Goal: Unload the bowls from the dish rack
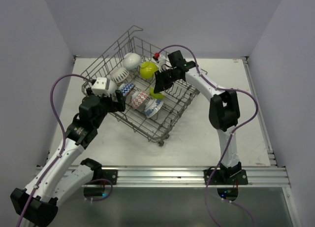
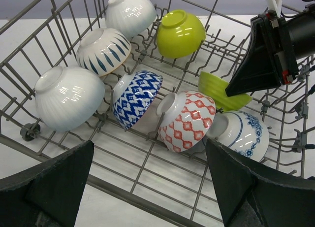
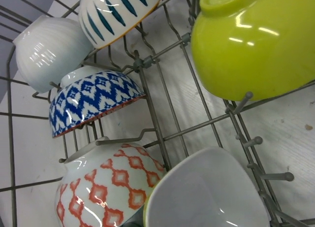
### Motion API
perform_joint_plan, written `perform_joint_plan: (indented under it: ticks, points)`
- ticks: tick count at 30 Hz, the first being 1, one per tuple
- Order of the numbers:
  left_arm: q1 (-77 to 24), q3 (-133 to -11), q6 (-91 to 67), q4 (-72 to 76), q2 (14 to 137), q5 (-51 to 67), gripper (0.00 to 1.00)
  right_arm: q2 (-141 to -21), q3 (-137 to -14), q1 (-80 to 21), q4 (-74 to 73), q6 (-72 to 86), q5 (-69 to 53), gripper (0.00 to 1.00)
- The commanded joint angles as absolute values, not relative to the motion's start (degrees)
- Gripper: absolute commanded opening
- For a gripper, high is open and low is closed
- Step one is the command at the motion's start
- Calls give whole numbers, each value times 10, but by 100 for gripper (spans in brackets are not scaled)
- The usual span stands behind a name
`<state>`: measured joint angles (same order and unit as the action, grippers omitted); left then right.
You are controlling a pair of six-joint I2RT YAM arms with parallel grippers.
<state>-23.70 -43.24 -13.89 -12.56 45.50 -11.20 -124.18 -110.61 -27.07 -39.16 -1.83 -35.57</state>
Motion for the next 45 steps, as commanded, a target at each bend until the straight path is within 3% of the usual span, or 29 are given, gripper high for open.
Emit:
perform_joint_plan:
  ticks: [1, 3, 6, 16, 25, 29, 36, 45]
  points:
    - [-238, -429, -127, -124, 444, -126, 100, -1244, -1136, -269, -413, -39, -359, 14]
    - [-238, -428, -126, -125, 442, -129, 100, -1243, -1149, -269, -433, -45, -367, 4]
    - [-238, -428, -125, -127, 441, -133, 100, -1233, -1183, -269, -466, -54, -362, 0]
    - [-238, -427, -122, -131, 443, -135, 100, -1144, -1184, -267, -410, -10, -321, 0]
    - [-238, -427, -121, -136, 446, -156, 100, -1016, -1143, -256, -333, 90, -209, 0]
    - [-238, -427, -121, -137, 442, -172, 100, -953, -1116, -206, -349, 124, -58, 0]
    - [-238, -426, -119, -136, 438, -163, 96, -810, -958, -69, -321, 178, 17, 0]
    - [-238, -428, -121, -139, 446, -164, 100, -867, -862, 25, -323, 222, 56, 0]
